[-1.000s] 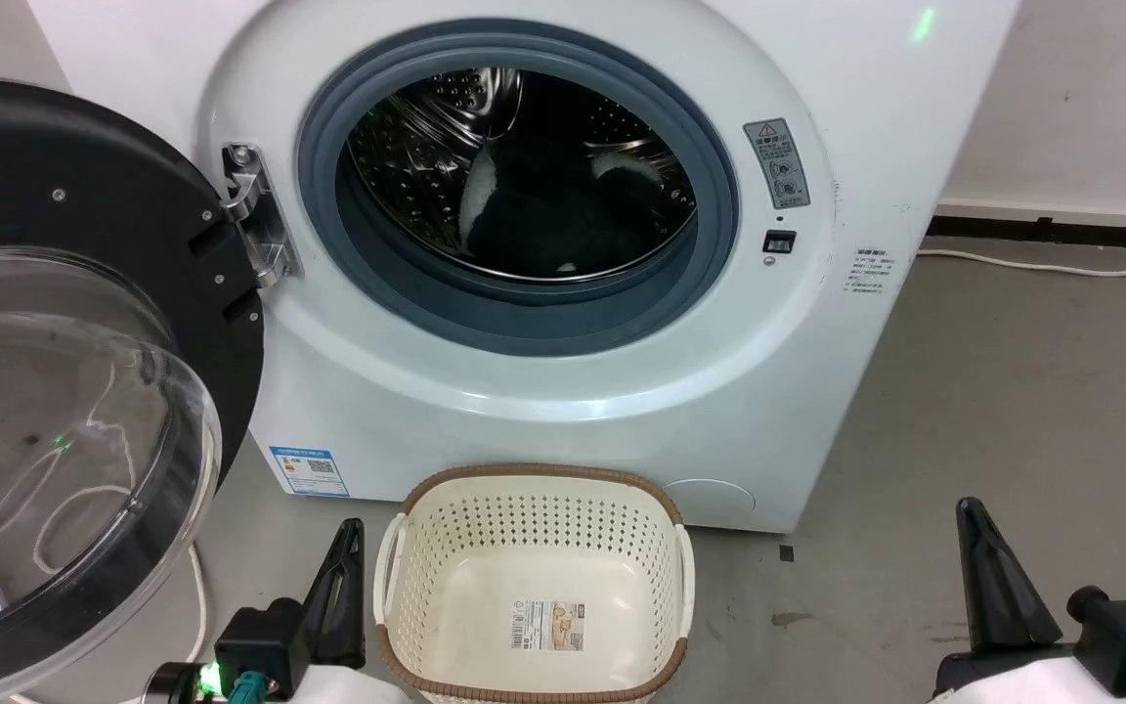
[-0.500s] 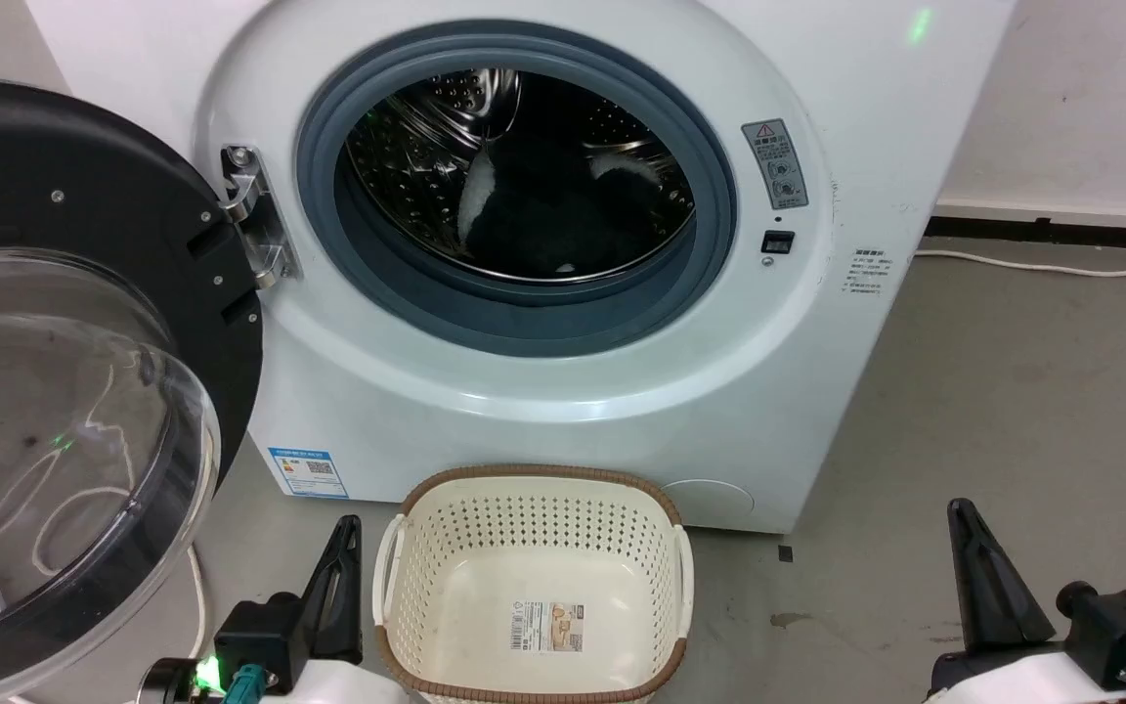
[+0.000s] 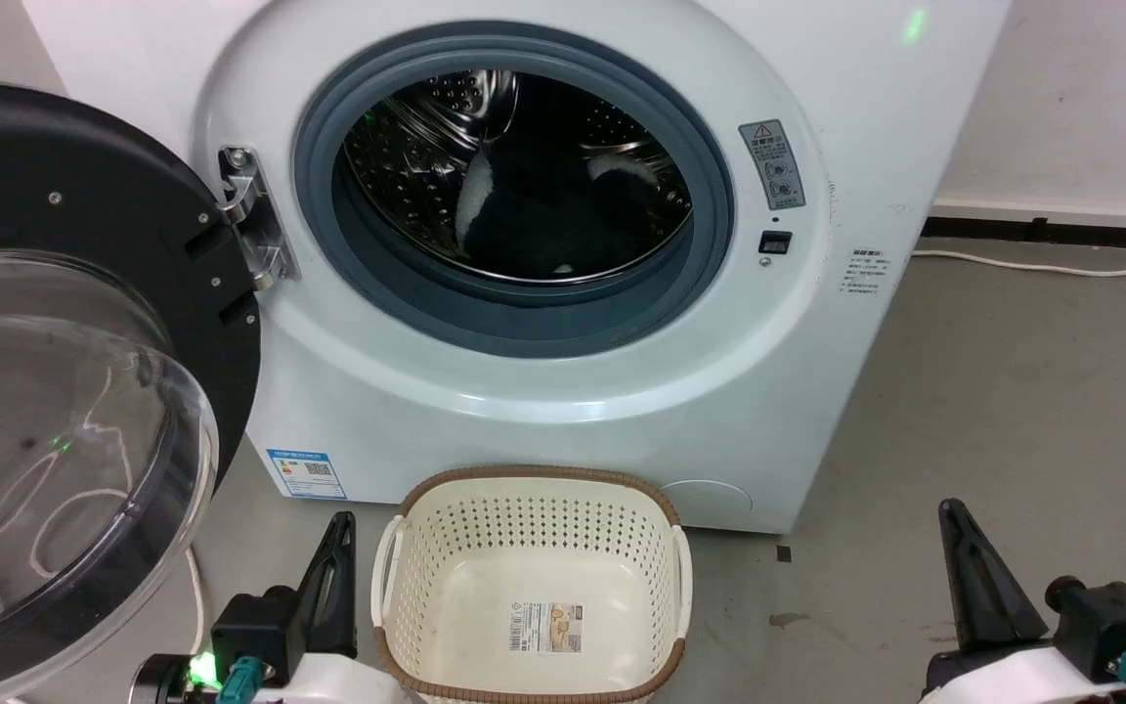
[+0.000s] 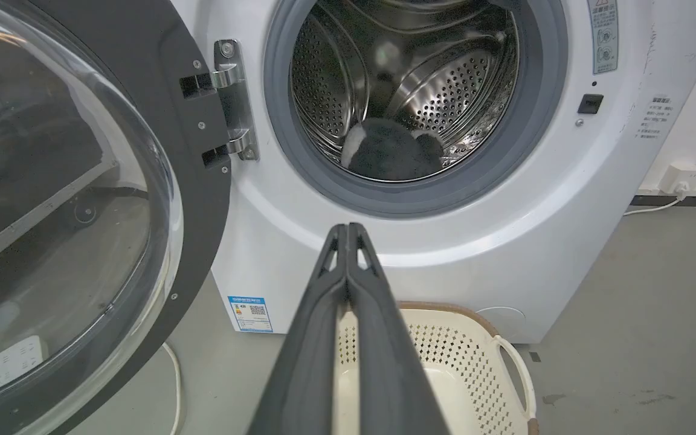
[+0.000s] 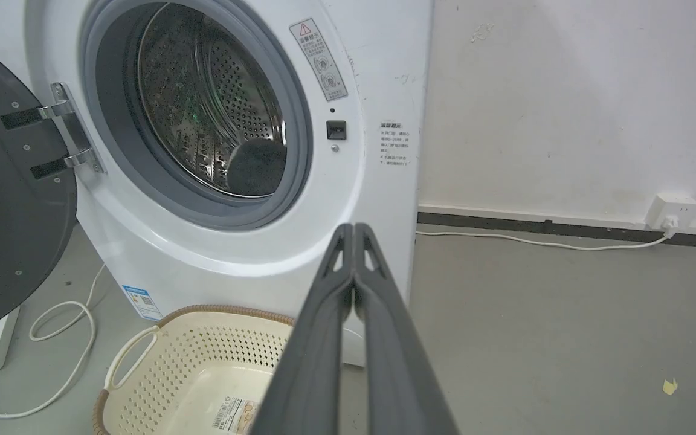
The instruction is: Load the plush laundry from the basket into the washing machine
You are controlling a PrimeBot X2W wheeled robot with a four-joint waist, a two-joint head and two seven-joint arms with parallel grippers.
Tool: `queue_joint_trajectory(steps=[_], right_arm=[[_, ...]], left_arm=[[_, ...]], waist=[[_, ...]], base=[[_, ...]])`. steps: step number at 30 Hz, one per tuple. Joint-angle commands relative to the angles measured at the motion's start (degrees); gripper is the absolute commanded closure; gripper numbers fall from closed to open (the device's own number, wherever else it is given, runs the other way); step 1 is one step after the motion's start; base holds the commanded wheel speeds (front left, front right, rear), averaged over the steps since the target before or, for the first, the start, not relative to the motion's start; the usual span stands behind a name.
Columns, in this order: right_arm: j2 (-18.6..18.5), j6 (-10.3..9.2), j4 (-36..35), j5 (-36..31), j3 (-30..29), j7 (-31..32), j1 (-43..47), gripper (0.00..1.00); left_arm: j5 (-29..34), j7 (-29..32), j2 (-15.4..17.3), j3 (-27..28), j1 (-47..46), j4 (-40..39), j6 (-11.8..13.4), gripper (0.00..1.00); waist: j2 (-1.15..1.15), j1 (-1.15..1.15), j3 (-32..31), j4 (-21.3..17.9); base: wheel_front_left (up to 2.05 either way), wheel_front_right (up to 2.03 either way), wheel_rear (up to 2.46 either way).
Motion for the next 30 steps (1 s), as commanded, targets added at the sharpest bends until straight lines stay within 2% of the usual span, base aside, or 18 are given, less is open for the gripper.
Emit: queue_joint_trajectory(steps=[1,30], right_arm=[[-0.01,-0.02,-0.48,-0.45,0.17,0.33,-0.7,1.0],[-0.01,-0.03,-1.2,-2.2,0.87,3.74,-1.48,1.0]], left_arm=[[0.47,0.38,-0.01,0.19,-0.34,-0.47,-0.01,1.0],[2.24,3.78,-0.13,1.35,-0.61,-2.44,-0.01,1.0]], waist=[[0.0,0.0,-0.01,-0.02],[0.0,0.0,-0.16,-0.43]], base=[[0.0,0.0,0.0],[0.0,0.0,0.0]])
